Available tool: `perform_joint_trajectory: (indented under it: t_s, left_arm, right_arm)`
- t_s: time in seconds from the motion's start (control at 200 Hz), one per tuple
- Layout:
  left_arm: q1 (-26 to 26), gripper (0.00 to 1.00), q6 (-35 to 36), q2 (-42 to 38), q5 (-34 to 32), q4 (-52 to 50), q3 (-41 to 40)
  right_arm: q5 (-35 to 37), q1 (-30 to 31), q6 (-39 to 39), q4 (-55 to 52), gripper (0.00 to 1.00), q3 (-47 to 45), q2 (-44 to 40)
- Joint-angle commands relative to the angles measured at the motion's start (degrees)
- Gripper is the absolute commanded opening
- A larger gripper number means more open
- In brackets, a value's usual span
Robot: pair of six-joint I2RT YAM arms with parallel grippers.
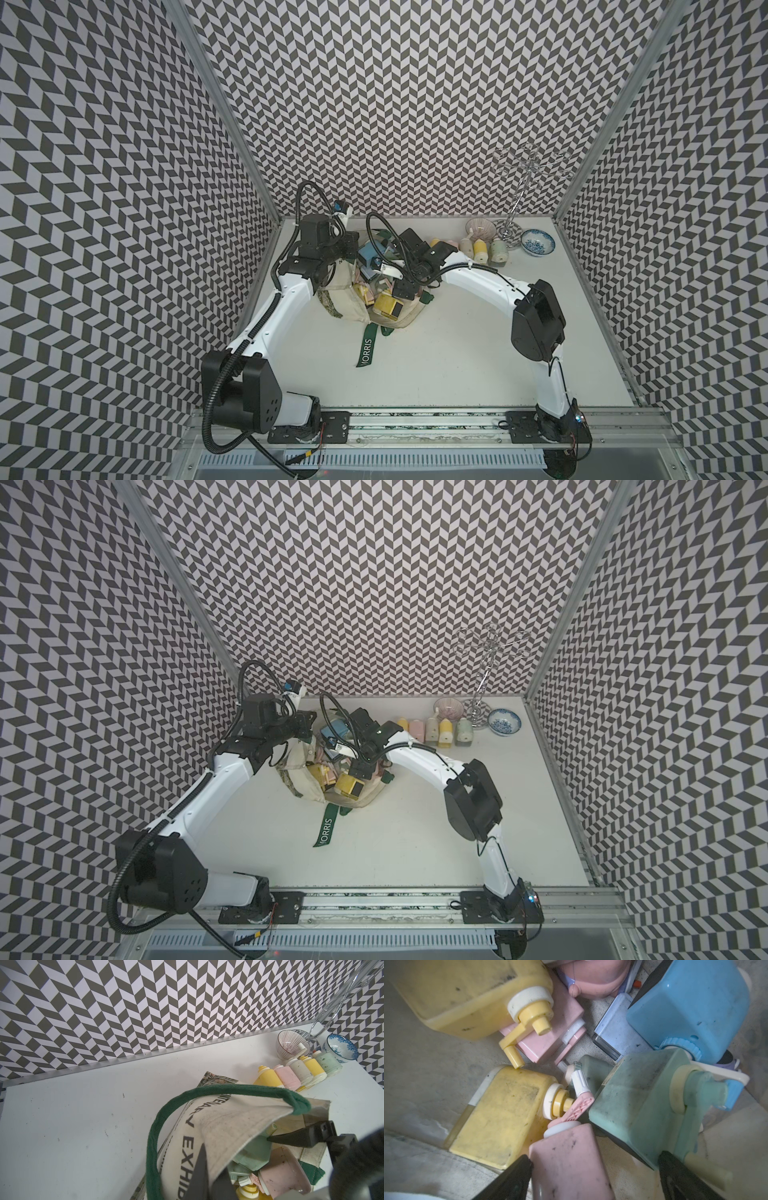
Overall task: Take out the pencil sharpeners from the tote bags
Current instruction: Pick up the pencil sharpener from the canvas bag.
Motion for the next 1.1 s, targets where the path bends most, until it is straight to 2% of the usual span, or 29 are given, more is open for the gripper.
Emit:
perform_joint_trajectory:
  t_s: [0.0,0.155,0.536,0.831,1.097]
  left_arm:
    - [-0.25,0.00,1.03,-1.17,0.51,3.83,2.94]
    - [-0.33,0.00,1.07,-1.09,0.50,3.83,2.94]
    - [-0.33,0.00,1.18,-1.13,0.23,3.76,2.94]
    - [-0.33,0.00,1.22,-1.20,0.16,3.75,2.96]
    - [-0.42,0.00,1.22,-1.17,0.19,3.76,2.98]
  right_arm:
    - [-0.83,-1.57,-2.23,-4.45,0.96,0.29,0.61]
    - [-5.13,-2.02,-3.32,-5.19,0.96,0.39,0.14]
    - [-5.39,-1.10,-2.50,-5.93,0.89,1.58,3.31]
    - [-3.60,0.47,-2.18,-6.24,0.96,0.84,4.29]
    - [-2.67,1.23,-2.24,-6.14,0.95,0.68,4.73]
